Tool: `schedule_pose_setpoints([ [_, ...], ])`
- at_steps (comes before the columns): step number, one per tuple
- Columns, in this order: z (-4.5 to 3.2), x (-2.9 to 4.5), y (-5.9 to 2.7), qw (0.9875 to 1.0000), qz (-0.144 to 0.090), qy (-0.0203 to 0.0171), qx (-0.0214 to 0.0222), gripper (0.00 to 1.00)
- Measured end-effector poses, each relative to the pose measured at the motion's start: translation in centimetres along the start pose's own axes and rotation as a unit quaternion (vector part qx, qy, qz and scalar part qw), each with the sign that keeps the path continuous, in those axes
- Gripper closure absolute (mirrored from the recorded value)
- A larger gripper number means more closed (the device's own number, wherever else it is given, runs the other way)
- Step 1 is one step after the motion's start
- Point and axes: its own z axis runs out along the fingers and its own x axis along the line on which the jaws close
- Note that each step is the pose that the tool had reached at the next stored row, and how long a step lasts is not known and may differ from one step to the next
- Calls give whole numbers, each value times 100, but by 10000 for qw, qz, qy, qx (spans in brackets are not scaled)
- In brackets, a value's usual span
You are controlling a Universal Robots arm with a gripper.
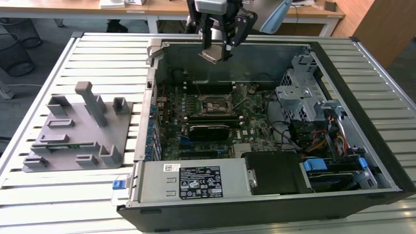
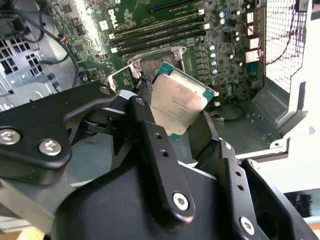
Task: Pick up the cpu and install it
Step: 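Place the cpu into insertion slot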
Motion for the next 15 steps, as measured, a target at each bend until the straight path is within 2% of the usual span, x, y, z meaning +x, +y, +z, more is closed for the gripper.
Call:
schedule_pose_setpoints([
  [4, 55, 1, 0, 9993, 368, -3, 5, 47],
  [8, 104, 2, -1, 9974, 727, -7, 11, 47],
  [11, 139, 2, -1, 9949, 1004, -9, 15, 47],
  [12, 156, 3, -2, 9934, 1148, -11, 17, 47],
  [15, 186, 3, -2, 9899, 1418, -13, 22, 47],
])
